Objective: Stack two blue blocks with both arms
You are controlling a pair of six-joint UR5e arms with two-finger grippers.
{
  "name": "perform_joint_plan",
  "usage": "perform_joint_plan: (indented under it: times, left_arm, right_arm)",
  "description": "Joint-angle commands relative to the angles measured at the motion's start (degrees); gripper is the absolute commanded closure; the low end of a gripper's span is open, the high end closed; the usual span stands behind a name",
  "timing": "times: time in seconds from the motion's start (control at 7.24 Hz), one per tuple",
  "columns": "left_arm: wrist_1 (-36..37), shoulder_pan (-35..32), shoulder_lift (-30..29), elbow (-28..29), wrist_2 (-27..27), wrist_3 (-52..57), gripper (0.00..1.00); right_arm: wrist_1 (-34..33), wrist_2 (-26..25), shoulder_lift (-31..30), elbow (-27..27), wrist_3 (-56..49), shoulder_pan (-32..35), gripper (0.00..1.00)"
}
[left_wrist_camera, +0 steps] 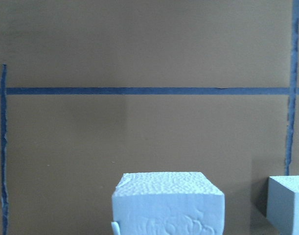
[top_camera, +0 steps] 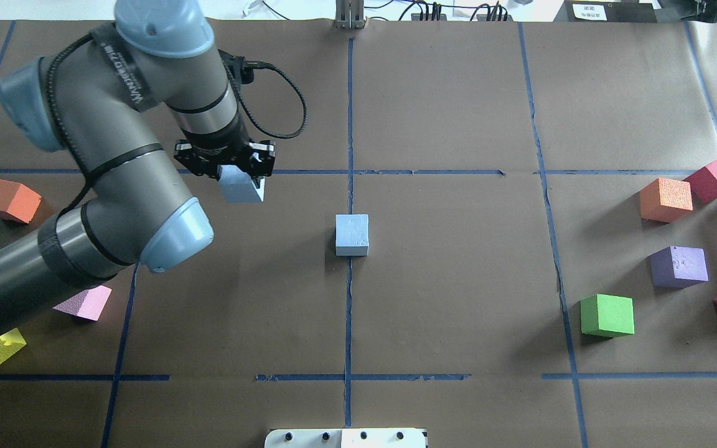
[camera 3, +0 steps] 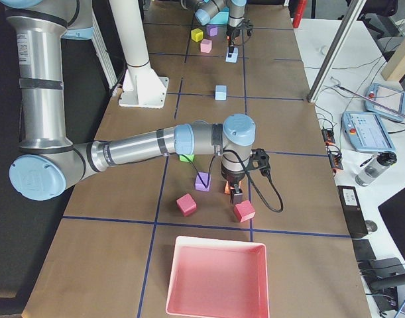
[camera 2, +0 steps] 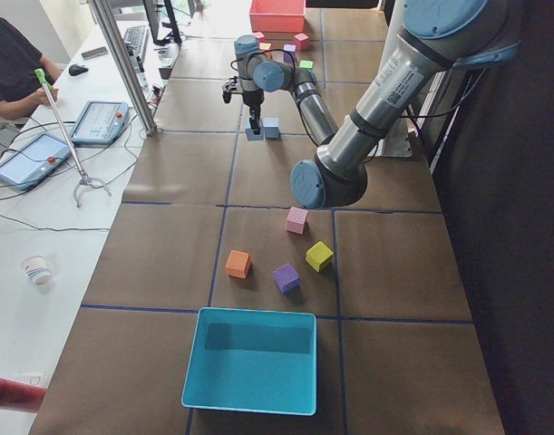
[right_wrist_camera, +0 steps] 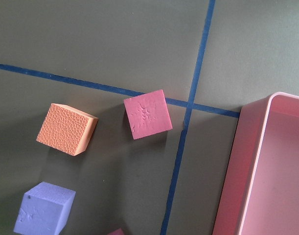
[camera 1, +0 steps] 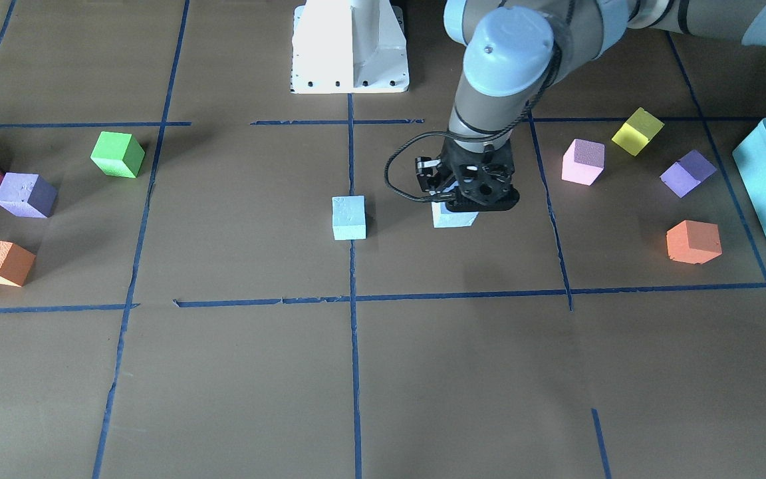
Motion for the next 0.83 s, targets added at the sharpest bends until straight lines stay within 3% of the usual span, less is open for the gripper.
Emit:
perform_joint_plan:
  times: [0.0,0.28,0.41,0.69]
  left_arm:
    - [0.0,3.6,-4.8,4.0,0.8,-2.4,1.0]
    - [-0.7,7.5,-9.4,8.8,4.0,-5.2,1.0]
    - [-1.5,8.7,-9.5,9.0,4.0,-5.4,1.0]
    - [-8.4,9.2,-10.1,13.6,4.1,-6.8,1.0]
  right_arm:
    - [1.0,0.3,-2.1,-1.2,0.6,0.1,0.0]
    - [7.2,1.5,-5.7,-1.6,2.2,0.2,0.0]
    - [7.3,5.0,-5.9,-1.6,3.4,0.4,0.0]
    - [7.3,5.0,-5.5,-1.4,3.5,0.8,0.0]
